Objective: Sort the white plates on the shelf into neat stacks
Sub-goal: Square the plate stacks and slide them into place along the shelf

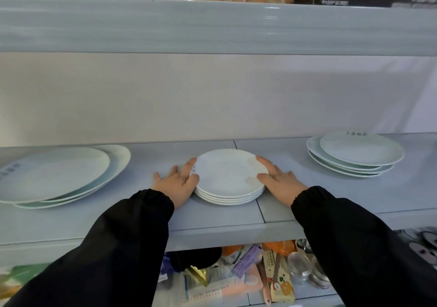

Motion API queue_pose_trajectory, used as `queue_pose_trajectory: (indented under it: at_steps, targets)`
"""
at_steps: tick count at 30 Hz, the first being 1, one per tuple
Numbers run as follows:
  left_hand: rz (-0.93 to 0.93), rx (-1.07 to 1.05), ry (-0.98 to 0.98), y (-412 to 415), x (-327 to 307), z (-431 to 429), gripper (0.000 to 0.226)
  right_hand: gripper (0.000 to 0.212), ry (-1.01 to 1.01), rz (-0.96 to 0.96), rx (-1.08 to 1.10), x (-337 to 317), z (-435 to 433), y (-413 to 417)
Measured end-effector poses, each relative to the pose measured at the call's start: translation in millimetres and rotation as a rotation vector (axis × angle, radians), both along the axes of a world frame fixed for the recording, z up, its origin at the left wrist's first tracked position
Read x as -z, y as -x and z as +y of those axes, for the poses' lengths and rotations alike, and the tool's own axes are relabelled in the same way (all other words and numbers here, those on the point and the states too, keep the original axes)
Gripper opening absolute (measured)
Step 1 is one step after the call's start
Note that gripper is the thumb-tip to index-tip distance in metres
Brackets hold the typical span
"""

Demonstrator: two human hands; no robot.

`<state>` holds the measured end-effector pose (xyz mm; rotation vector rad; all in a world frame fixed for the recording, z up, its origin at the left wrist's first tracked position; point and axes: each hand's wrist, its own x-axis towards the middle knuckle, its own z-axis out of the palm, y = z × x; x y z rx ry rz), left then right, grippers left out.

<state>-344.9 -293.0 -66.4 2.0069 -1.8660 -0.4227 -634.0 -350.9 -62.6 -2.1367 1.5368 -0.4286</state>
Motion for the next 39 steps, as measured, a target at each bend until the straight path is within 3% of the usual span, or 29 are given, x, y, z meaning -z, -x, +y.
queue_pose_trajectory:
  at_steps: [17,22,28,35,39]
  targets:
    - [0.009,0.128,0.033,1,2,23,0.072,0.051,0.006,-0.055,-0.033,-2,35,11]
    - [-0.002,0.152,0.071,-3,5,21,0.084,0.06,0.001,-0.063,-0.03,3,30,14]
    - [-0.008,0.169,0.088,-5,8,20,0.082,0.064,-0.003,-0.073,-0.04,8,25,16]
    - [0.102,0.174,0.079,-6,7,19,0.085,0.065,0.028,-0.163,-0.031,6,35,17]
    - [0.32,0.292,0.119,-14,2,19,0.088,0.095,-0.007,-0.135,-0.086,-4,41,20]
